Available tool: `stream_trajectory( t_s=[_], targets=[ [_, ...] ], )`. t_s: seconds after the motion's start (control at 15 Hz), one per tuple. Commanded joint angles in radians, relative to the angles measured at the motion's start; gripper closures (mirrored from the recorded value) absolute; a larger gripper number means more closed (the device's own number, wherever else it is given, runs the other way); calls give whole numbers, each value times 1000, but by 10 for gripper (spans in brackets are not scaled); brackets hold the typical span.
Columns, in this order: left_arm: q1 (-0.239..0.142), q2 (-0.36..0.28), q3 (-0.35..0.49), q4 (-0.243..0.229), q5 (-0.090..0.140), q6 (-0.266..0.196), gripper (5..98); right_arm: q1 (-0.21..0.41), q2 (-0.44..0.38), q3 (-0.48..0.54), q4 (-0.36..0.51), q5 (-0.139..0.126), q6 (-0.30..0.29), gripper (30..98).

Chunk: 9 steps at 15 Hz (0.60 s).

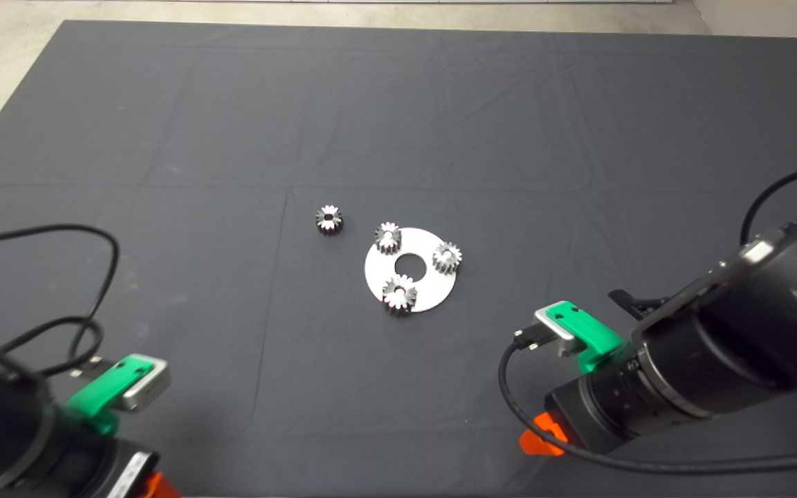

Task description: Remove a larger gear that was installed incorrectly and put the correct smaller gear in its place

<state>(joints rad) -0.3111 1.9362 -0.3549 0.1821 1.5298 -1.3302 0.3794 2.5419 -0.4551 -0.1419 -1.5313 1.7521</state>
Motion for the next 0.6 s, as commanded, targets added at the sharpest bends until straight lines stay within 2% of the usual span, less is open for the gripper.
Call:
stream_trajectory(
  t_s=[0.0,0.07,0.13,0.2,0.4,0.53],
  targets=[
    [-42,248,-168,-9,61,-67,242,32,-95,5,4,-76,-63,308],
    [-42,295,-210,-4,58,-72,242,32,-128,4,4,-75,-97,308],
    [-42,327,-234,22,55,-95,242,32,-171,7,4,-75,-123,308],
    [-42,359,-254,67,54,-120,242,31,-219,11,4,-75,-148,308],
    [-42,460,-329,163,55,-159,242,32,-338,37,5,-76,-226,308],
    [-45,521,-379,172,54,-161,242,32,-403,55,16,-81,-259,308]
  ],
)
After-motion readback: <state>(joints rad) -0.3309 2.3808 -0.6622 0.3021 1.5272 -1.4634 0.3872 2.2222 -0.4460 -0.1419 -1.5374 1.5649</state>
